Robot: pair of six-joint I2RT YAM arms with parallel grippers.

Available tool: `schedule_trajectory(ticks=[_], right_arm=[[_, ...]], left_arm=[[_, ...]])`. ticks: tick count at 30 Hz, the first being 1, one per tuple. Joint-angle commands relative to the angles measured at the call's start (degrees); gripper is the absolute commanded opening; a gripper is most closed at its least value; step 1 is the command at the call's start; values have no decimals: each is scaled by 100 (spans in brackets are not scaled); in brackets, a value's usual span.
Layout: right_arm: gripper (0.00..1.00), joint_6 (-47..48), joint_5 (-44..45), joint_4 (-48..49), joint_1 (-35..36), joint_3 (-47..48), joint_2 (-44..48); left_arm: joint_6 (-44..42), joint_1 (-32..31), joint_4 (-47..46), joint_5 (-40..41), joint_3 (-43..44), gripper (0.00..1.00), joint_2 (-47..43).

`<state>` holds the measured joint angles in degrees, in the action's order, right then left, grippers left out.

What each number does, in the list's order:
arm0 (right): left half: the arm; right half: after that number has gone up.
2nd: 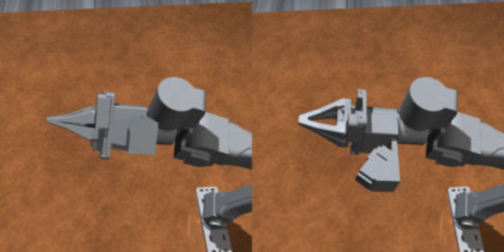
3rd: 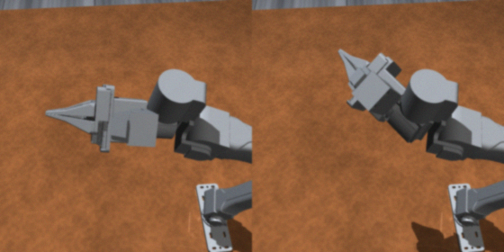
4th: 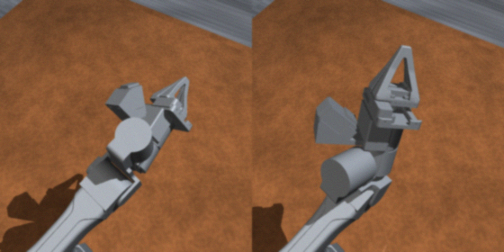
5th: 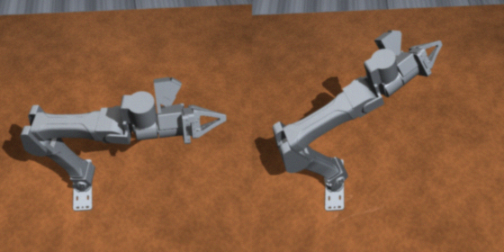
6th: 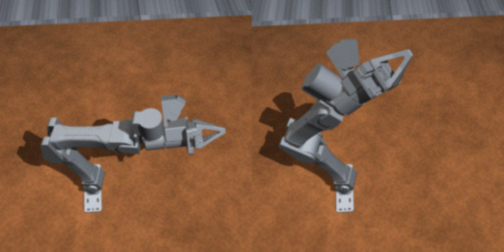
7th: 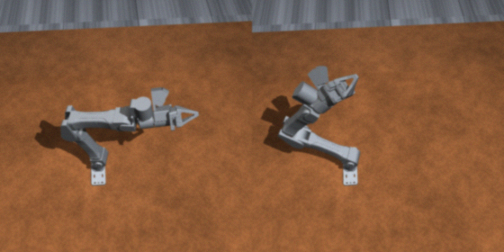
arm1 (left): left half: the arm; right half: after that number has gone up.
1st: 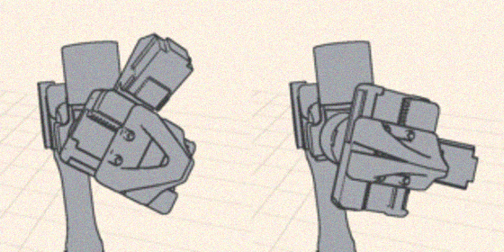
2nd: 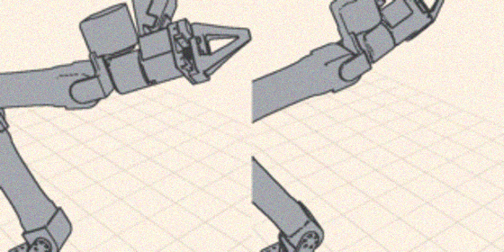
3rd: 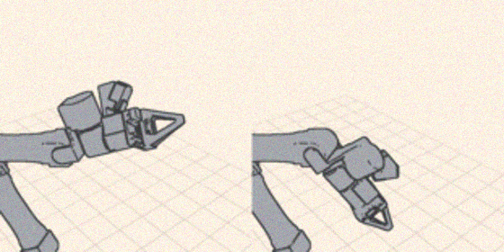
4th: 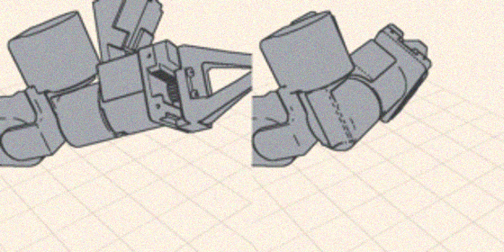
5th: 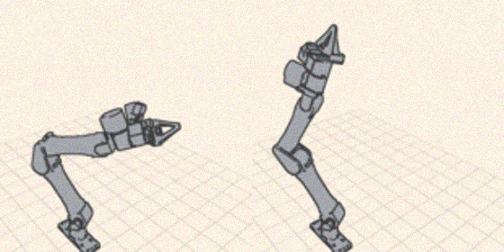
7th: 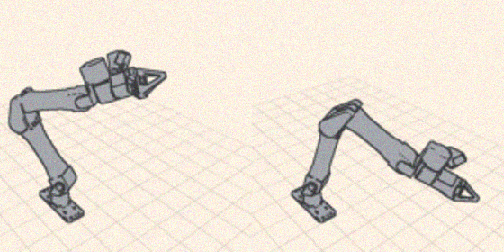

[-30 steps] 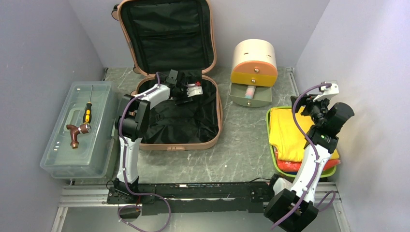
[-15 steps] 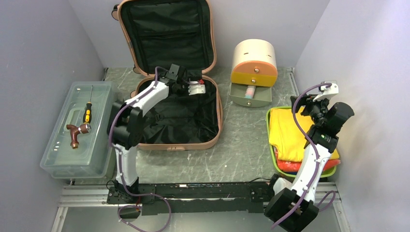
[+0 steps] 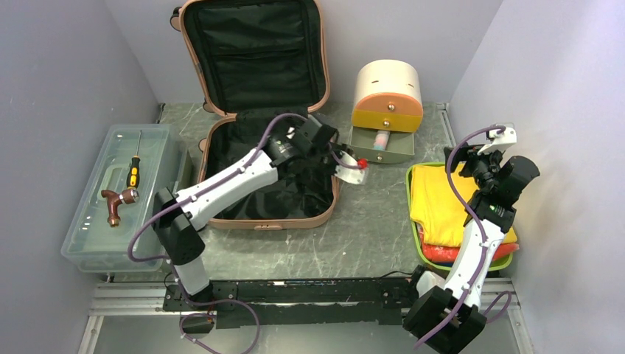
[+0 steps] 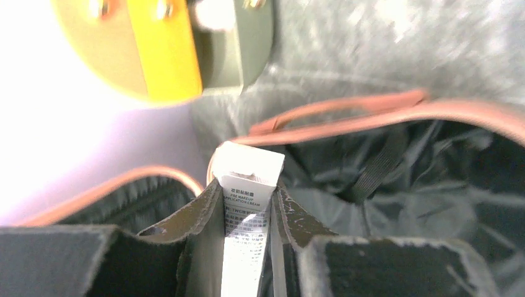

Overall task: Open, take out, and arrange the luggage
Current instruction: Pass from the left arm to the right

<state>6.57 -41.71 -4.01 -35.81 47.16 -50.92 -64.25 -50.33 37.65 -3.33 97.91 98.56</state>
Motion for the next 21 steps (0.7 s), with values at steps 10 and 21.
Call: schedule_trajectory(ticks=[10, 21], right_arm=[[81, -37, 1426, -58, -553, 315, -29], [81, -211, 1490, 9, -1663, 260, 129]], left_arm=[[-708, -1265, 1265, -1810, 2064, 21, 1609], [-2177, -1136, 1407, -2653, 2493, 12, 2280]])
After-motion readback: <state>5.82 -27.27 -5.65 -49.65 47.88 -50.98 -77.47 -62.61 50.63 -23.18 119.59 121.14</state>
